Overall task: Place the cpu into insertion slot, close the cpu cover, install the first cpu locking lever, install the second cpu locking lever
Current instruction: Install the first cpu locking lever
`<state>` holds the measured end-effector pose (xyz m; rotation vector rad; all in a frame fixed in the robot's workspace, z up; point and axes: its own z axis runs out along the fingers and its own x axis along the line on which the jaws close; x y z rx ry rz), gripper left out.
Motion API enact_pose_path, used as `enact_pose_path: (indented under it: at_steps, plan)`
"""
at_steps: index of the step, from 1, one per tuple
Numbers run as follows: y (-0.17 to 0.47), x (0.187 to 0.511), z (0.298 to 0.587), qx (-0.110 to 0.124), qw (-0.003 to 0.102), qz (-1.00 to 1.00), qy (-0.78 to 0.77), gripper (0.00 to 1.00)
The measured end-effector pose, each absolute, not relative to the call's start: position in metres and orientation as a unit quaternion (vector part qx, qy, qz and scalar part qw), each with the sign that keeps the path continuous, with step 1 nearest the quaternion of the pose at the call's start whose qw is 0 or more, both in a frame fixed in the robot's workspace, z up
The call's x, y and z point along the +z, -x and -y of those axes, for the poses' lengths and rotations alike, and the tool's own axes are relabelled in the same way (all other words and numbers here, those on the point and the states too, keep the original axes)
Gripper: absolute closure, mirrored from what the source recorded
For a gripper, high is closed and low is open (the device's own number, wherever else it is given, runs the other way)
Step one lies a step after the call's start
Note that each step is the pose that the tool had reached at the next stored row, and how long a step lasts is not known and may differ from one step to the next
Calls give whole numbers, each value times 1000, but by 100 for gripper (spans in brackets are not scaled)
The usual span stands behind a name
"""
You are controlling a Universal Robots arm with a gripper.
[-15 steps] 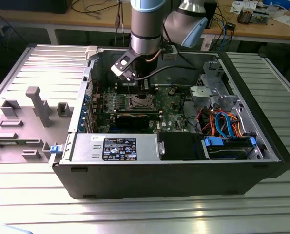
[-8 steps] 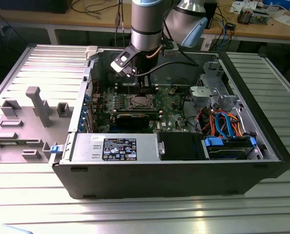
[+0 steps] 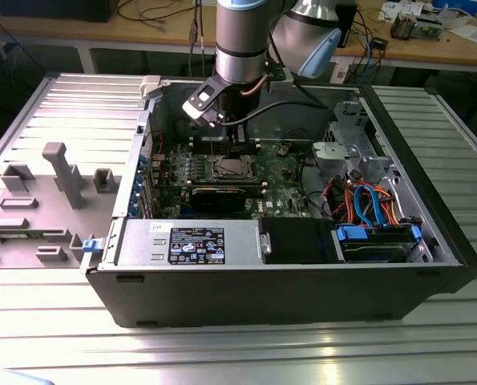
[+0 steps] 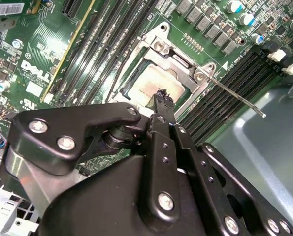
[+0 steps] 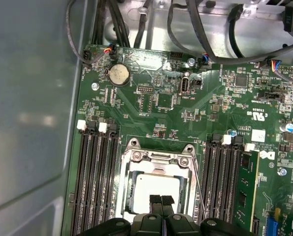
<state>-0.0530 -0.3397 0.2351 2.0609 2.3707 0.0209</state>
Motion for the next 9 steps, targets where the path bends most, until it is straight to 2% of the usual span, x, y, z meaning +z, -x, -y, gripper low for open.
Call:
enact_pose_path:
  at_steps: [9]
  plan:
    - [53,243,340,6,0,-772,-636,89]
